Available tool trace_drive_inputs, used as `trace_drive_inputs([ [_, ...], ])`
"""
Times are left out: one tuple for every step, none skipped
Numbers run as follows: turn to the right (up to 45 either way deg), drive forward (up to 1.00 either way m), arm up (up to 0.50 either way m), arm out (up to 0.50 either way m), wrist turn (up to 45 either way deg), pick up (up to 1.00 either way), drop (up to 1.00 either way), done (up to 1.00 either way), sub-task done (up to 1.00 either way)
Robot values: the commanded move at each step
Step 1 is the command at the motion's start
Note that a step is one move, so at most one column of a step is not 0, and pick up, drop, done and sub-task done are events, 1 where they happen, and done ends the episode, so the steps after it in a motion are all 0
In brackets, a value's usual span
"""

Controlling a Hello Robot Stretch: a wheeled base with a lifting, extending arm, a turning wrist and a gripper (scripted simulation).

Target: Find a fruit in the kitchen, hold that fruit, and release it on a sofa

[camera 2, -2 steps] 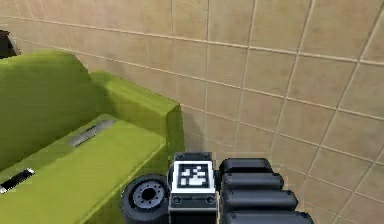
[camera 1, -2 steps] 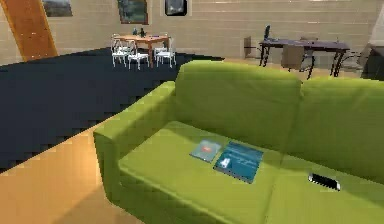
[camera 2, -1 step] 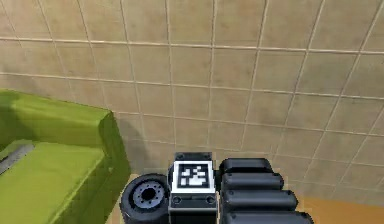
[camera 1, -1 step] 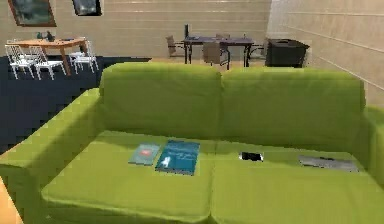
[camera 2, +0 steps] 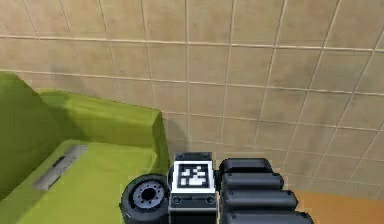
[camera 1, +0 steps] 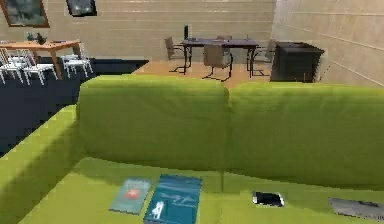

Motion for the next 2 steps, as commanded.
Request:
trace_drive_inputs([
  [-45.0,0.00,0.00,0.00,0.0,0.00,0.00,0.00,0.00],
  [-12.0,0.00,0.00,0.00,0.0,0.00,0.00,0.00,0.00],
])
